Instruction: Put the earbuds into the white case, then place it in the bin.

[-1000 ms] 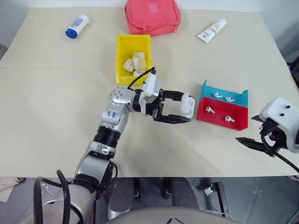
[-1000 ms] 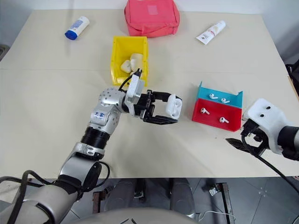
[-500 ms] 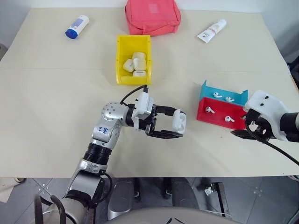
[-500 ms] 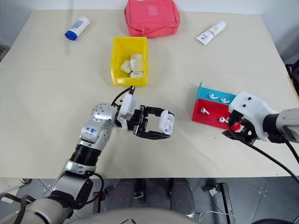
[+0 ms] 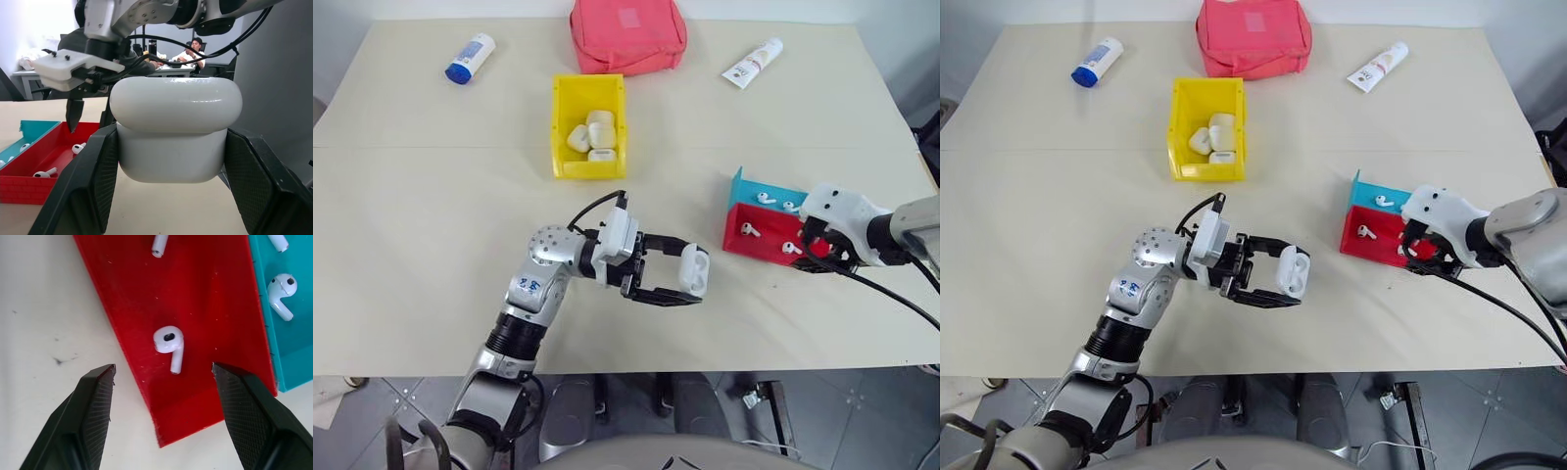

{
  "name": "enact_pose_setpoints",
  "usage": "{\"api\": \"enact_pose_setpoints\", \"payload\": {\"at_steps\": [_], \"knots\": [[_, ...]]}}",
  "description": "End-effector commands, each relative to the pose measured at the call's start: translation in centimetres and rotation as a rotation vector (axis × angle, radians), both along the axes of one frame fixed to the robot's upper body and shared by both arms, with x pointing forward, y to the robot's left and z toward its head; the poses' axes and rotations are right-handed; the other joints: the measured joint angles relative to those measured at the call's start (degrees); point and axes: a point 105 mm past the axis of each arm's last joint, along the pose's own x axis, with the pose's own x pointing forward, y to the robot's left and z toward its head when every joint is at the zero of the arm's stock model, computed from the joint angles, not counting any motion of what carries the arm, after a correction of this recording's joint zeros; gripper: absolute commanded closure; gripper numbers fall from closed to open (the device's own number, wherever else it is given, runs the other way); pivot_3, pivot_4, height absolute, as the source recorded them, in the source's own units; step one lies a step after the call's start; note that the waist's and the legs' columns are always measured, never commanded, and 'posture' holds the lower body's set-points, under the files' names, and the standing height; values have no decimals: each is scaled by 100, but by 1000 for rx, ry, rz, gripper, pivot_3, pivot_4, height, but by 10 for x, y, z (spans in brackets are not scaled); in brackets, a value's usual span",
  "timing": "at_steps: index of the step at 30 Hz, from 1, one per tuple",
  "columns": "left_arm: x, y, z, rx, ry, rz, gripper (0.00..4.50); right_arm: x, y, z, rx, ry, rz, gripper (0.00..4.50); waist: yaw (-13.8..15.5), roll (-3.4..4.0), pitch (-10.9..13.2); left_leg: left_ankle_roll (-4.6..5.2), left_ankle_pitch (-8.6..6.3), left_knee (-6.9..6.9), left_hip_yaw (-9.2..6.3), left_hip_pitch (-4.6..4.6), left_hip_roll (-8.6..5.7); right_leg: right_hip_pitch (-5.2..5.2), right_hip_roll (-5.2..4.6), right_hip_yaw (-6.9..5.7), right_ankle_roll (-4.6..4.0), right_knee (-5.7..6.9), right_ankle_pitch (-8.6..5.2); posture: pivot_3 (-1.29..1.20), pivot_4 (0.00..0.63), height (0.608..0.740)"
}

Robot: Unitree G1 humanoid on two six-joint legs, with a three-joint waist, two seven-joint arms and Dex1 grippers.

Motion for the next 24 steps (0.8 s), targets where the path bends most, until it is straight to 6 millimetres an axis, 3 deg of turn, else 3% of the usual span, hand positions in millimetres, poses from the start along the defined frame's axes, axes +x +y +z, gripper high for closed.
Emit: {"api": "enact_pose_setpoints", "payload": {"at_steps": [1,9,24], "knots": [[-9,-3,9,-32,-29,-31,1700,7,3,1,-19,-10,41,1242,-28,0,0,0,0,0,0,0,0,0,0,-1,0,0,0,0,150,740],[-10,-2,11,-30,-32,-30,1700,19,16,-5,-9,2,93,1242,-41,8,0,-1,1,0,1,0,0,0,1,-4,0,2,0,0,150,740],[-10,-3,11,-36,-24,-6,1700,25,13,1,-41,20,126,1242,-41,10,-1,-1,1,0,0,-1,0,0,2,-7,0,3,0,0,150,740]]}}
